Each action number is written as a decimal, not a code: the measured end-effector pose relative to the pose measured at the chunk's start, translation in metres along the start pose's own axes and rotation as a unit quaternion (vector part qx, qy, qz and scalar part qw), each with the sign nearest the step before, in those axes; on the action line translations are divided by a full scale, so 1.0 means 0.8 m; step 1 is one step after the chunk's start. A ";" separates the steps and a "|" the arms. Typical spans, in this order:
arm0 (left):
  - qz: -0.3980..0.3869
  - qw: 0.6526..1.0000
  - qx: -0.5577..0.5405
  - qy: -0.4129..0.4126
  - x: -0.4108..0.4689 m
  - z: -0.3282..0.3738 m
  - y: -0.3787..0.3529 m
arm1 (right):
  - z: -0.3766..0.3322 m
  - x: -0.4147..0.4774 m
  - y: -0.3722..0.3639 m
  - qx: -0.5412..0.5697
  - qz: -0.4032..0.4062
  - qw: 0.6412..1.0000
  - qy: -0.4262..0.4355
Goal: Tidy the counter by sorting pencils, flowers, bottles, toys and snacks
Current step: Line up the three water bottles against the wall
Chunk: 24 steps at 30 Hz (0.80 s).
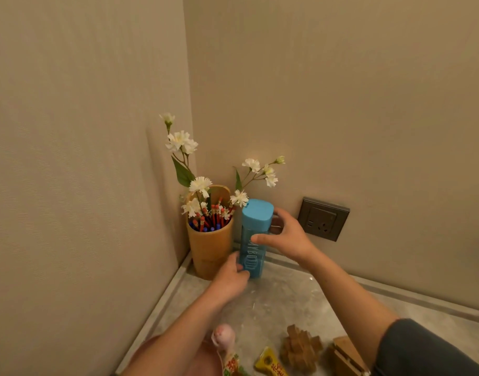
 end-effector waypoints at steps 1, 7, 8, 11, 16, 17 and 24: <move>0.002 1.000 -0.002 0.002 0.000 -0.001 0.001 | -0.001 -0.001 -0.003 0.000 -0.005 1.000 0.004; -0.001 1.000 0.003 0.001 -0.004 0.001 0.004 | -0.006 0.000 -0.006 0.012 -0.001 1.000 -0.006; -0.003 1.000 0.006 -0.002 -0.005 0.002 0.004 | -0.008 0.000 -0.005 0.020 0.009 1.000 -0.006; -0.009 1.000 0.009 -0.006 -0.009 0.005 0.005 | -0.014 0.000 -0.002 0.024 0.031 0.999 -0.001; -0.018 1.000 0.002 -0.023 -0.014 0.013 0.006 | -0.016 0.001 -0.002 0.012 0.025 1.000 0.002; -0.020 0.999 0.004 -0.025 -0.015 0.014 0.005 | -0.016 0.002 -0.002 0.011 0.022 1.000 0.002; -0.024 0.999 0.011 -0.044 -0.021 0.021 0.004 | -0.012 0.003 -0.001 0.035 -0.019 0.999 -0.019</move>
Point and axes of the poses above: each hand's wrist, its own x-axis towards the middle knuckle, its own y-axis out of the back of the hand, z = x × y, the point moved 9 cm from there along x, towards the middle knuckle, and after that the axes turned 5 degrees about z, right-handed, at the moved point
